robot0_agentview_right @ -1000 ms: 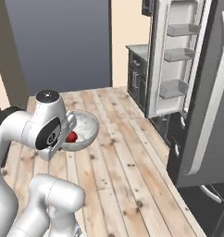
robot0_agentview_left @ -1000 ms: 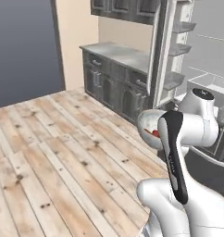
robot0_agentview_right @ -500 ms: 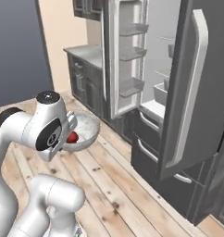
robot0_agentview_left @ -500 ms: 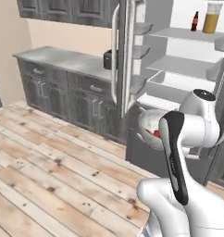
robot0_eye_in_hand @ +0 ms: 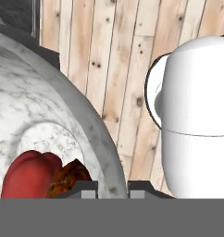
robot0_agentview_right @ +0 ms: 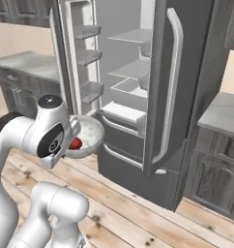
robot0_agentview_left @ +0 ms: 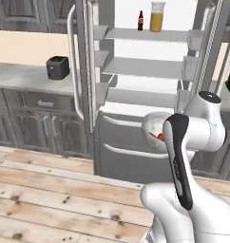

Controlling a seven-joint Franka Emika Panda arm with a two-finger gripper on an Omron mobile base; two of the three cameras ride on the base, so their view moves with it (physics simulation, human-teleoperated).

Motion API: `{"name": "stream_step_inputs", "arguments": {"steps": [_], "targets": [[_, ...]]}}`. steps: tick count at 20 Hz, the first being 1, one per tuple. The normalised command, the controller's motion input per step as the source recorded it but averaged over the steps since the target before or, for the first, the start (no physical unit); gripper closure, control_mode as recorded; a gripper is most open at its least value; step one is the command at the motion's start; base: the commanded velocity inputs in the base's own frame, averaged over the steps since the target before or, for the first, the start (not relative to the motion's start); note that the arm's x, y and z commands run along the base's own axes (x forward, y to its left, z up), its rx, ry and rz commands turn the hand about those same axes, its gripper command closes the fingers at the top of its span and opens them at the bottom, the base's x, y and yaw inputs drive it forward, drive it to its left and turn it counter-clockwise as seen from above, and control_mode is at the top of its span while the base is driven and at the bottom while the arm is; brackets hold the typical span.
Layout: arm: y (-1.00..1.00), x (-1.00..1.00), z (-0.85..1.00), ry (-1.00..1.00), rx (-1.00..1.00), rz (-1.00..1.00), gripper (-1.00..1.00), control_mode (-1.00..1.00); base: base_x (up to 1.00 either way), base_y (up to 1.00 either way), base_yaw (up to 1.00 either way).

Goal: Pick the chicken drumstick and bell pepper from their plates and place them in the bowl. Then put the bowl in the fridge.

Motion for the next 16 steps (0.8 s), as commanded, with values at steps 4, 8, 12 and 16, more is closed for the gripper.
{"name": "stream_step_inputs", "arguments": {"steps": [4, 8, 12, 16], "targets": [[0.0, 0.0, 0.0, 0.0, 0.0, 0.0, 1.0, 1.0, 0.6, 0.47, -0.24], [0.0, 0.0, 0.0, 0.0, 0.0, 0.0, 1.0, 1.0, 0.56, 0.49, -0.29], [0.0, 0.0, 0.0, 0.0, 0.0, 0.0, 1.0, 1.0, 0.44, 0.32, -0.58], [0.0, 0.0, 0.0, 0.0, 0.0, 0.0, 1.0, 1.0, 0.47, 0.36, -0.53]]}}
